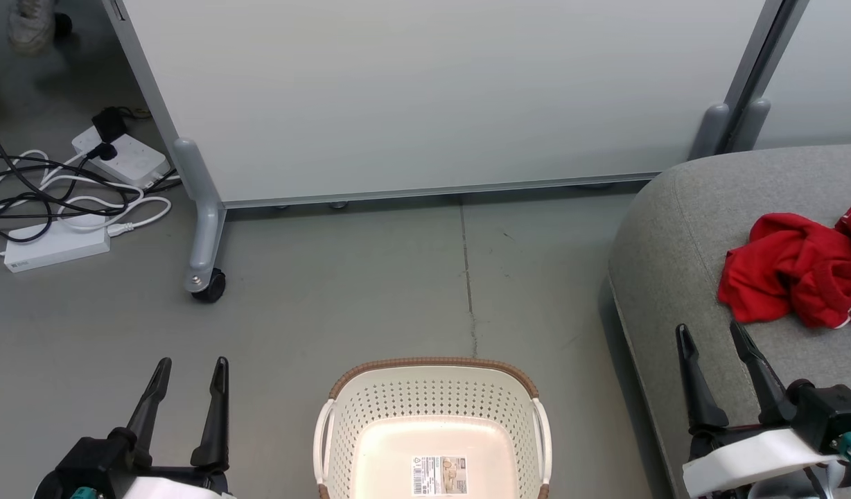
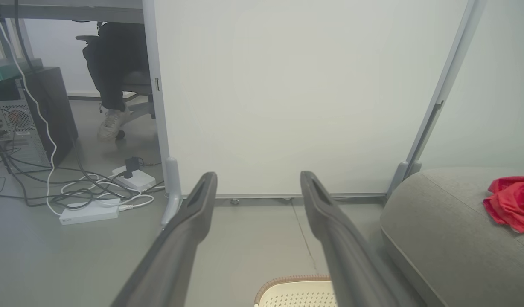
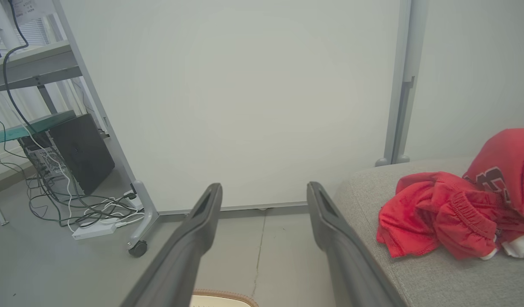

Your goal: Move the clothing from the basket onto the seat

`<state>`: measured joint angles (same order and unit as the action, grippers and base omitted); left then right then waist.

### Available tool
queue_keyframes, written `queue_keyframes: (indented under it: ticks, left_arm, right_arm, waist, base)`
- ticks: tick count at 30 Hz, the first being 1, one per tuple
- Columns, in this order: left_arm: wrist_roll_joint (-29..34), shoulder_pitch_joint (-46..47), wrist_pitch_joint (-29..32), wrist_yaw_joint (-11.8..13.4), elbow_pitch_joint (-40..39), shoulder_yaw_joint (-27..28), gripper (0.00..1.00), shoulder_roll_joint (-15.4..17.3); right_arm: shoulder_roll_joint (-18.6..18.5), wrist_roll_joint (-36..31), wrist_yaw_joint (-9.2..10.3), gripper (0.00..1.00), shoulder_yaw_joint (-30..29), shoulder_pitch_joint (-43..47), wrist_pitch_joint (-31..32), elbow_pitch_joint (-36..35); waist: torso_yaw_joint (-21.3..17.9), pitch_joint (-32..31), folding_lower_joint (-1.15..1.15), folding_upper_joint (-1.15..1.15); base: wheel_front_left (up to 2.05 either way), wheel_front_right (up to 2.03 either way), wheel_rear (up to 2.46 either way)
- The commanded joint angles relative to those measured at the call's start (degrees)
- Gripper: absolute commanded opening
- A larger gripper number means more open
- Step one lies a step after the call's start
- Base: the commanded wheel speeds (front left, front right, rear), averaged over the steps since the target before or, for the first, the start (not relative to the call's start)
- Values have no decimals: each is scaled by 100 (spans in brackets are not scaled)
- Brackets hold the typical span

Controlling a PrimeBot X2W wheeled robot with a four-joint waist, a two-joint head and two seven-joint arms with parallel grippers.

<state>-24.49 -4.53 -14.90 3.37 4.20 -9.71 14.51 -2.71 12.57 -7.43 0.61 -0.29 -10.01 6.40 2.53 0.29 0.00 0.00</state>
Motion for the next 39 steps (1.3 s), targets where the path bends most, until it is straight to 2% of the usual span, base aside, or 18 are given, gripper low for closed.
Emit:
queue_keyframes:
  ticks: [1,38,39]
  left_arm:
    - [66,35,-24,-18,40,2,100,19]
    - [228,202,-25,-68,568,68,100,-159]
    - [179,120,2,-40,570,40,0,-168]
  right_arm:
    - [-33,-8,-12,100,-8,85,31,-35]
    - [-33,-2,-12,100,-33,182,115,-83]
    - [3,8,1,0,-14,121,116,-34]
  waist:
    - [4,-4,0,0]
    - [68,-72,0,0]
    - [64,-75,0,0]
  base:
    - [0,0,0]
    - [0,0,0]
    - [0,0,0]
